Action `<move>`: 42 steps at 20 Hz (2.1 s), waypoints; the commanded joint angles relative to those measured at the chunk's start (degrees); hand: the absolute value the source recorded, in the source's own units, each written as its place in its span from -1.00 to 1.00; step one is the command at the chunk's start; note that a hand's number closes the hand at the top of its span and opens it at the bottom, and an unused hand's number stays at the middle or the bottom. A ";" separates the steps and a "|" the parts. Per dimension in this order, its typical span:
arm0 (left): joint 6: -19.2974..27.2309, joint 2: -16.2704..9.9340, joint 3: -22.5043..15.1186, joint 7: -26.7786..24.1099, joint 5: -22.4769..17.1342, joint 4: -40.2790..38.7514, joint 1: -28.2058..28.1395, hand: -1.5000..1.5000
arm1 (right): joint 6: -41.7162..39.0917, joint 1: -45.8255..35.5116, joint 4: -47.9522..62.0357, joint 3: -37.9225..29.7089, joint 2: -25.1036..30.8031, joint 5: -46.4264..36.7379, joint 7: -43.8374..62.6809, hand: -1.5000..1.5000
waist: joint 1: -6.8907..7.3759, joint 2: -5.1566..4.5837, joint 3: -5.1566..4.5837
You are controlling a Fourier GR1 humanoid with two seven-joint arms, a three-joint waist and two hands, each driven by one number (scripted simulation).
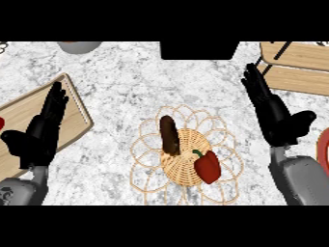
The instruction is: Pick the sweet potato from the placemat and place it in the tiered shelf
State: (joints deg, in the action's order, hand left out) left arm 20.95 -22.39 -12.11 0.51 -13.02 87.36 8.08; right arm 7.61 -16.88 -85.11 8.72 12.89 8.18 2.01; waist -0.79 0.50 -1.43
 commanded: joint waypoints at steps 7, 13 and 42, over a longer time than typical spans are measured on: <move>-4.33 0.86 -4.27 -0.10 1.80 -1.88 2.37 0.00 | 17.89 -8.87 -6.82 -1.24 -12.16 1.00 12.93 -1.00 | 0.45 -1.07 3.38; -6.21 -0.11 -5.59 0.42 2.24 -2.47 1.41 0.00 | 30.76 -6.77 4.44 7.63 8.26 -42.22 16.87 -1.00 | -0.87 -0.10 1.01; -8.64 4.38 -4.84 -1.28 5.81 -6.64 4.20 0.00 | -29.19 -25.53 -1.99 30.14 -12.84 -59.56 73.36 -1.00 | 1.62 -0.02 1.24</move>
State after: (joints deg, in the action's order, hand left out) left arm 12.70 -17.55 -17.33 -0.34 -7.38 80.65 12.55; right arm -9.52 -38.83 -88.25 37.07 1.07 -53.71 63.17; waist 0.91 0.28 -0.20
